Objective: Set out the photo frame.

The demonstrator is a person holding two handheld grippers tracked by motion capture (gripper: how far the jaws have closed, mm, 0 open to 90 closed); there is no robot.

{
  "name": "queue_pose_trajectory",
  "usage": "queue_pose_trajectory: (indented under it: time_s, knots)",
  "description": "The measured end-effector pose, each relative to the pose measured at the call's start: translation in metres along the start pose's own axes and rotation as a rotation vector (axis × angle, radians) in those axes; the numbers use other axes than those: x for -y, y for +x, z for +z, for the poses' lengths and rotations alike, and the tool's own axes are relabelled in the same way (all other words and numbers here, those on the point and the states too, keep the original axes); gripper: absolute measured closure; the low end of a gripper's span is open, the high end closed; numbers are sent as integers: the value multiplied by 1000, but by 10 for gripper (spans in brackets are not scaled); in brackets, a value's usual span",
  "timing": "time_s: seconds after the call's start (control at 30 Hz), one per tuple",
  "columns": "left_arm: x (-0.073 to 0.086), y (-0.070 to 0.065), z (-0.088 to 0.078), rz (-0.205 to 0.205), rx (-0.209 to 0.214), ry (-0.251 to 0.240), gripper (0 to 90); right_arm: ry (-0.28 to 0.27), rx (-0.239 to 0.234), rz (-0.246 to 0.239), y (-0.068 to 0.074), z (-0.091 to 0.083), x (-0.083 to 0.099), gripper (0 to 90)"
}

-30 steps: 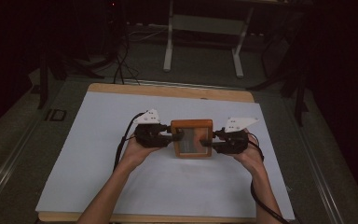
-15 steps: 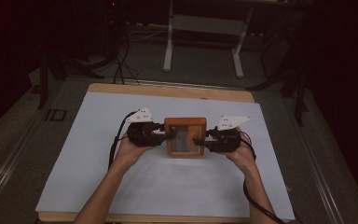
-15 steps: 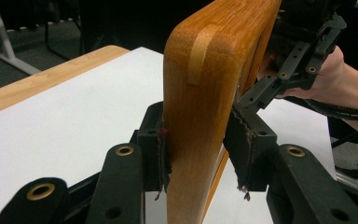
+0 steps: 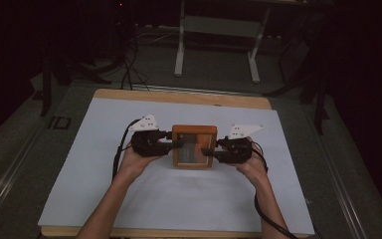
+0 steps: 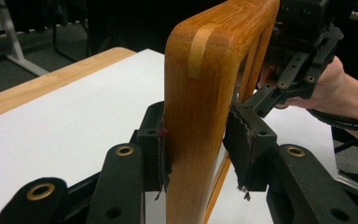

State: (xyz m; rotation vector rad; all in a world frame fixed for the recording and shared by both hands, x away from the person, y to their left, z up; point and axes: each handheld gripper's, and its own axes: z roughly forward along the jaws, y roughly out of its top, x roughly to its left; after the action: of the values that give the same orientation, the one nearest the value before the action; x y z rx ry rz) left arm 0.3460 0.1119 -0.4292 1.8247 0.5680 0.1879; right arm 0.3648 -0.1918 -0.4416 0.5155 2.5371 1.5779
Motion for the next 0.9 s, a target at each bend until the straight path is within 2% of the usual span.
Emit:
queue_pose_trajectory:
  time_s: [0.63, 0.9]
  knots:
    - [14, 4, -9, -21, -19, -6, 607, 14, -17, 22, 3, 17, 3, 612]
    - [24, 9, -8, -34, -23, 11, 605, 22, -26, 64, 4, 27, 12, 610]
